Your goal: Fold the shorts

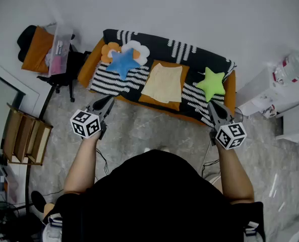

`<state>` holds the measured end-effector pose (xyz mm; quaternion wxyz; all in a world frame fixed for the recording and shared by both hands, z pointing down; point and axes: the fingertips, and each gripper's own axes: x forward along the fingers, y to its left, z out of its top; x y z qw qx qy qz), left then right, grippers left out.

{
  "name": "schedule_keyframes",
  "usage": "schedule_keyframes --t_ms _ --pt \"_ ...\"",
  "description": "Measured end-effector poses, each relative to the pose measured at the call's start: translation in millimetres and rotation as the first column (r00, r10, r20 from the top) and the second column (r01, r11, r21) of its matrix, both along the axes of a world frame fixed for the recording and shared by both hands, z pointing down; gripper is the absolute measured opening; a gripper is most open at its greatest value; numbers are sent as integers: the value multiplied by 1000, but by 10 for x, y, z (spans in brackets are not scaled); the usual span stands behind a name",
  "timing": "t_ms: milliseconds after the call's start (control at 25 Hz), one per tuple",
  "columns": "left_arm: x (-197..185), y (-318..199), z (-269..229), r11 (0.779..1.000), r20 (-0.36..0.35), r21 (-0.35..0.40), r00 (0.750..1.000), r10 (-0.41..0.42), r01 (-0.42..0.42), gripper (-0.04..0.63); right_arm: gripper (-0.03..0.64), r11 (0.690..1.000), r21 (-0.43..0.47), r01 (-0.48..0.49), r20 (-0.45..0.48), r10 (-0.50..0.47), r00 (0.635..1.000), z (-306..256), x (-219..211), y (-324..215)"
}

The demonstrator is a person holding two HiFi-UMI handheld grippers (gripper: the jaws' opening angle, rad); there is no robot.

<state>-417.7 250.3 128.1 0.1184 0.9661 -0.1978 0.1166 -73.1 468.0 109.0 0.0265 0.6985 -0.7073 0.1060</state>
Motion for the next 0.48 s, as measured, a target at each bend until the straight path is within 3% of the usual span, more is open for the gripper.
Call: schedule_keyframes --t_ms 240,480 --pt "157 19 -51 1000 -10 10 1000 11 -11 44 8 1000 14 3 9 -3 1000 5 7 -5" --pt "558 146 -169 994 -50 19 993 104 -103 47 9 999 28 16 41 -17 999 60 216 -73"
